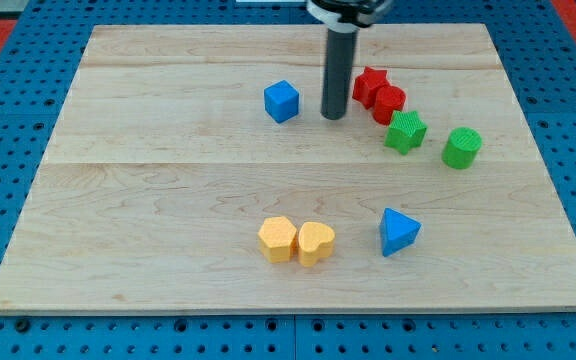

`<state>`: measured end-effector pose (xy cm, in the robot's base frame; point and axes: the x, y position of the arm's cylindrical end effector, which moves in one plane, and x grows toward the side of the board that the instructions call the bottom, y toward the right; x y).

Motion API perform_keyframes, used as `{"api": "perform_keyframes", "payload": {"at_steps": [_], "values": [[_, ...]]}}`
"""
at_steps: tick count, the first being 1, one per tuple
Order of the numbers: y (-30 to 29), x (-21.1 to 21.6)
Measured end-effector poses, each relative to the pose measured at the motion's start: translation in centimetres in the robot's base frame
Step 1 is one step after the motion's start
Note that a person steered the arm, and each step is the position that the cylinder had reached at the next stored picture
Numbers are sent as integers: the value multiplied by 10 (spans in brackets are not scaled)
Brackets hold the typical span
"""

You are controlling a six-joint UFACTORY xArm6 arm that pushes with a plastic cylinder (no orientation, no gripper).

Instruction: Move the blue triangle into the blue cube

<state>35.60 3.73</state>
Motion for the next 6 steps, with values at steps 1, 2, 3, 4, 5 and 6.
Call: {"api": "perform_keyframes", "payload": {"at_steps": [1, 2, 3, 4, 5, 6], "values": [[-34, 6], [-13, 46], [44, 112], [115, 160], [111, 204], [51, 208]]}}
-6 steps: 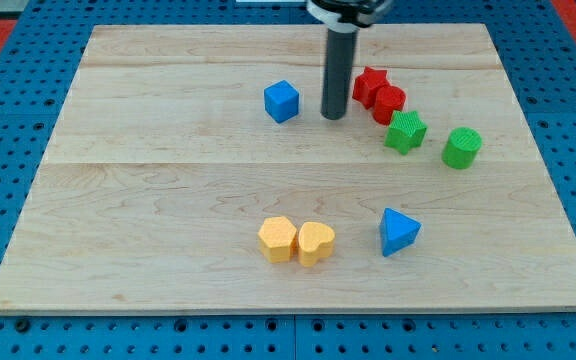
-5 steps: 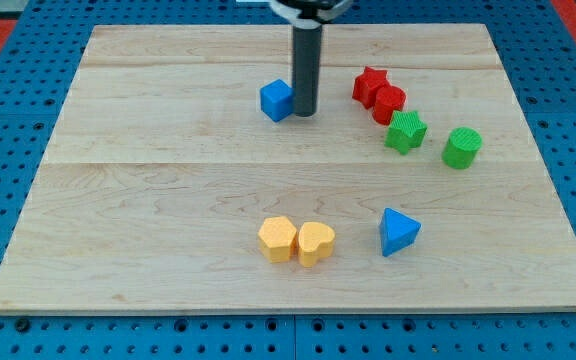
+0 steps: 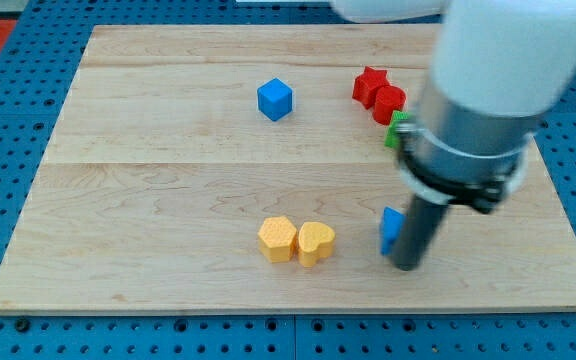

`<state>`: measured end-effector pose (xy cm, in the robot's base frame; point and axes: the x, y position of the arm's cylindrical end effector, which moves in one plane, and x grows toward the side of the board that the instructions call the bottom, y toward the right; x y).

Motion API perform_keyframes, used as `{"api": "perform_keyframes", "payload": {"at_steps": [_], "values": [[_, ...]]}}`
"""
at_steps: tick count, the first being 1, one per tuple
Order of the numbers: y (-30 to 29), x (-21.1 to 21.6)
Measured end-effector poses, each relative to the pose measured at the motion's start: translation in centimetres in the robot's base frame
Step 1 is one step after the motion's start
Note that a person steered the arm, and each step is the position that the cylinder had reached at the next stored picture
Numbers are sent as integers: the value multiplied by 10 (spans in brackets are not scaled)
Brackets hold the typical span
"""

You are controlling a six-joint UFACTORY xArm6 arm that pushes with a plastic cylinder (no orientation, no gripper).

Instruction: Move the blue triangle into the blue cube

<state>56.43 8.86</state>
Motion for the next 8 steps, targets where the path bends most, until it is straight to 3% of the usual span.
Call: {"api": "perform_keyframes", "payload": {"at_steps": [1, 2, 3, 4, 8], "values": [[-33, -53], [-19, -55], [6, -29], [30, -45], [-81, -180]]}}
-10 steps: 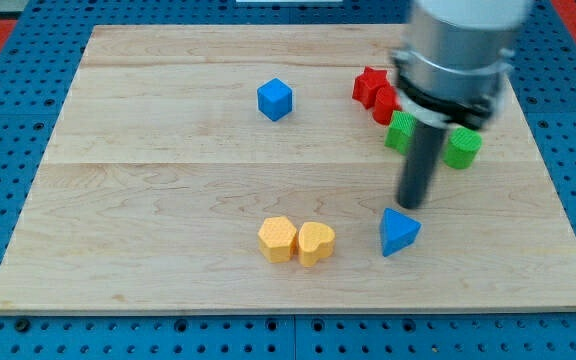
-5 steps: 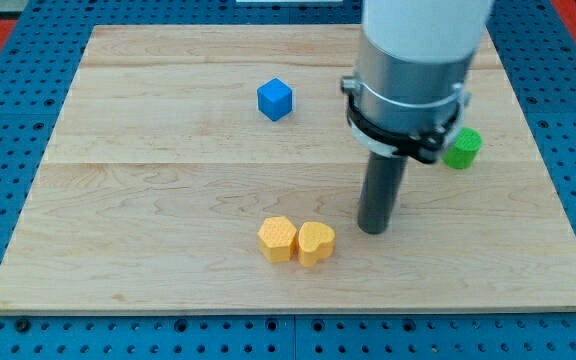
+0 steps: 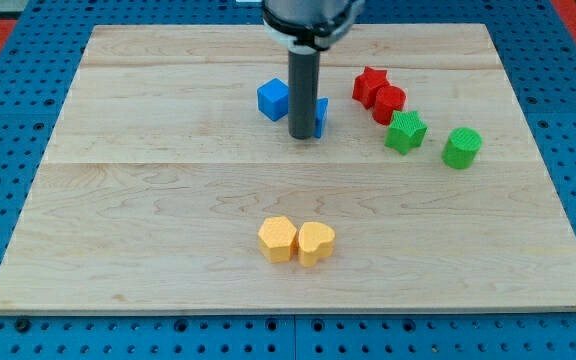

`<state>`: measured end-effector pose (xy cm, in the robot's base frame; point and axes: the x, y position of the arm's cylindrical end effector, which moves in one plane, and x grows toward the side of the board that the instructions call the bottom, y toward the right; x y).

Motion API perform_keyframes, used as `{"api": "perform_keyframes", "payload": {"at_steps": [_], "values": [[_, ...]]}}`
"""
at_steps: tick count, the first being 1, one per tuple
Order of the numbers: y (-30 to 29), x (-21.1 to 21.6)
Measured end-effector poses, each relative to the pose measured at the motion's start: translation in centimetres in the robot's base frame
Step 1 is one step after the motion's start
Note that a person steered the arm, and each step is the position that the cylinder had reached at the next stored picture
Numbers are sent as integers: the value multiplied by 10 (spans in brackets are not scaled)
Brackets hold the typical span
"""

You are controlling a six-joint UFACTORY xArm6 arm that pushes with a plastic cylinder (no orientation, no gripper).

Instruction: Move the blue triangle into the blue cube

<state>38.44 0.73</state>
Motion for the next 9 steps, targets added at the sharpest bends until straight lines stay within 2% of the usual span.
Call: {"api": "perform_keyframes", "payload": {"at_steps": [2, 4, 7, 8, 9], "values": [[8, 28], [29, -7], [76, -19], [76, -46], [38, -45]]}}
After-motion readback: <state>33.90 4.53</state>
